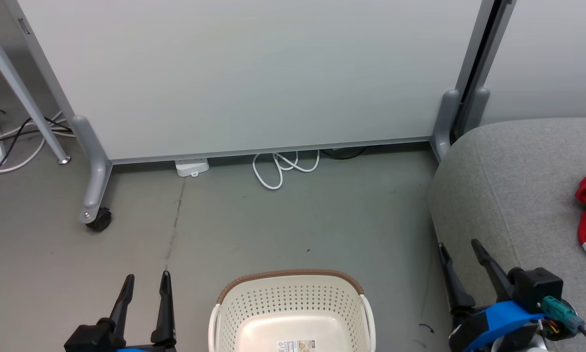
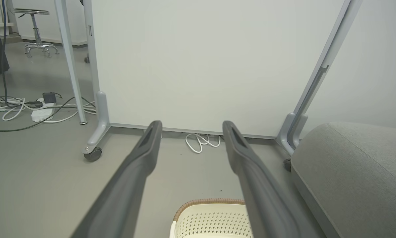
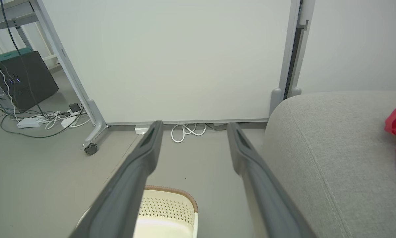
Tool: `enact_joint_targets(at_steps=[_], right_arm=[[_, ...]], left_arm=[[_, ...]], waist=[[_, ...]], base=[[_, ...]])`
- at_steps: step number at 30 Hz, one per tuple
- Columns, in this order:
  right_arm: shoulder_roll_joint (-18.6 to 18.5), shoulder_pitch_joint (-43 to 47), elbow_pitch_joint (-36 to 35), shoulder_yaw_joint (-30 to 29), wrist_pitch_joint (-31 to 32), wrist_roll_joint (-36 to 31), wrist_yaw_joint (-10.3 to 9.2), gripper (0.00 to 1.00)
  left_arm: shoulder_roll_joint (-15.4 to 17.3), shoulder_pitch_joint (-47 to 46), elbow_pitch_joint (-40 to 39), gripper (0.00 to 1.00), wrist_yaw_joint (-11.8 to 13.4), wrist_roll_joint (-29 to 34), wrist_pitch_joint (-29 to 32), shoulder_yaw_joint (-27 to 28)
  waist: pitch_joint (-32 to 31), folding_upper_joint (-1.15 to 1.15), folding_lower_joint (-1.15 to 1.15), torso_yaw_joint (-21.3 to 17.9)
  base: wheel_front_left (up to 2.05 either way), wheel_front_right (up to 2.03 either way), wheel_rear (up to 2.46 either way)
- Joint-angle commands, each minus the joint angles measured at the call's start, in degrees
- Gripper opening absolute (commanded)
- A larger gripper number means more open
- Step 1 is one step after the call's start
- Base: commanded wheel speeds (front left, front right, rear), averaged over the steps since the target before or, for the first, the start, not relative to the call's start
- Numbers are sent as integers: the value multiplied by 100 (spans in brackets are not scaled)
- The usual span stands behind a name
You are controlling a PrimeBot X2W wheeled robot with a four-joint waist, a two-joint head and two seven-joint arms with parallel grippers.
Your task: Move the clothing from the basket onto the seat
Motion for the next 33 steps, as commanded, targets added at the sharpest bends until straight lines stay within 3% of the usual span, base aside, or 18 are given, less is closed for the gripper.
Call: enact_joint_targets(at_steps=[1, 9, 10, 15, 33], right_arm=[[27, 90, -15, 1, 29, 28, 3, 100], [46, 103, -64, -11, 31, 38, 3, 100], [26, 22, -15, -1, 41, 9, 0, 0], [30, 121, 237, 3, 62, 48, 0, 0], [47, 5, 179, -183, 359, 1960, 0, 0]], left_arm=[[-7, 50, -35, 100, -6, 42, -23, 16], [-8, 57, -39, 100, -6, 26, -23, 13], [-13, 43, -13, 0, 0, -1, 6, -3], [-52, 166, 215, 0, 0, -52, 42, -6], [-68, -125, 125, 0, -1, -1870, 519, 191]], waist=[[4, 0, 0, -7], [29, 0, 0, -21], [29, 0, 0, -21], [31, 0, 0, -24], [44, 0, 0, -66]], base=[[0, 0, 0], [0, 0, 0], [0, 0, 0], [0, 0, 0], [0, 0, 0]])
